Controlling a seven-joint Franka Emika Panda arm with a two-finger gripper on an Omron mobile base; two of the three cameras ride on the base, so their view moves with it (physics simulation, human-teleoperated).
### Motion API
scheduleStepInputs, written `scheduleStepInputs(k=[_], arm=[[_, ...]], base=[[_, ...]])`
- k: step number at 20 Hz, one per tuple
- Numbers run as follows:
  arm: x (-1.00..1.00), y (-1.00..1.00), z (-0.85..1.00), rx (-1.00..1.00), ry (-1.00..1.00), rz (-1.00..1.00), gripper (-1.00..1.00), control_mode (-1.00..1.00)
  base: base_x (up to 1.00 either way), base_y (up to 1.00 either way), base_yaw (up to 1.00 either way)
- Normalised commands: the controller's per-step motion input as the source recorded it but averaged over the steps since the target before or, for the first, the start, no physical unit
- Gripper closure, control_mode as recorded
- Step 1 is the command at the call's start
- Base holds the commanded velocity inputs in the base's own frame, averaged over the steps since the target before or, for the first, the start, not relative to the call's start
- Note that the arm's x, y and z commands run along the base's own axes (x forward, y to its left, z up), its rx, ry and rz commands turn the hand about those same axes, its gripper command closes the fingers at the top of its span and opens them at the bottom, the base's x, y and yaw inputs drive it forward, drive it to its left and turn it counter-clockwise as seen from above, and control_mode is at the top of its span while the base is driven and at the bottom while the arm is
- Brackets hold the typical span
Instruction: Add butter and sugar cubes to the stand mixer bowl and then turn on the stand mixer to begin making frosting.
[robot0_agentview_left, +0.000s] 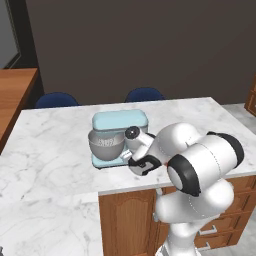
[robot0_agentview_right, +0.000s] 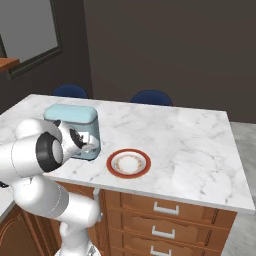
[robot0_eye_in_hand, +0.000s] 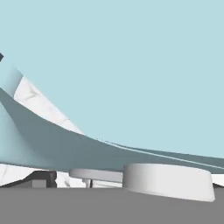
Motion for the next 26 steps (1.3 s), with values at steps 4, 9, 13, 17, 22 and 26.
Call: scheduleStepInputs(k=[4,9,13,17,22,26], arm=[[0.23,0.00,-0.04,0.00,0.00,0.00,-1.00,-1.00],[0.21,0.00,0.00,0.00,0.00,0.00,-1.00,-1.00],[0.24,0.00,0.00,0.00,0.01,-0.01,1.00,-1.00],[0.27,0.00,0.00,0.00,0.02,-0.01,1.00,-1.00],[0.19,0.00,0.07,0.00,0.03,-0.03,1.00,-1.00],[0.18,0.00,0.13,0.00,0.05,-0.03,1.00,-1.00]], base=[[0.00,0.00,0.00],[0.00,0.00,0.00],[0.00,0.00,0.00],[0.00,0.00,0.00],[0.00,0.00,0.00],[0.00,0.00,0.00]])
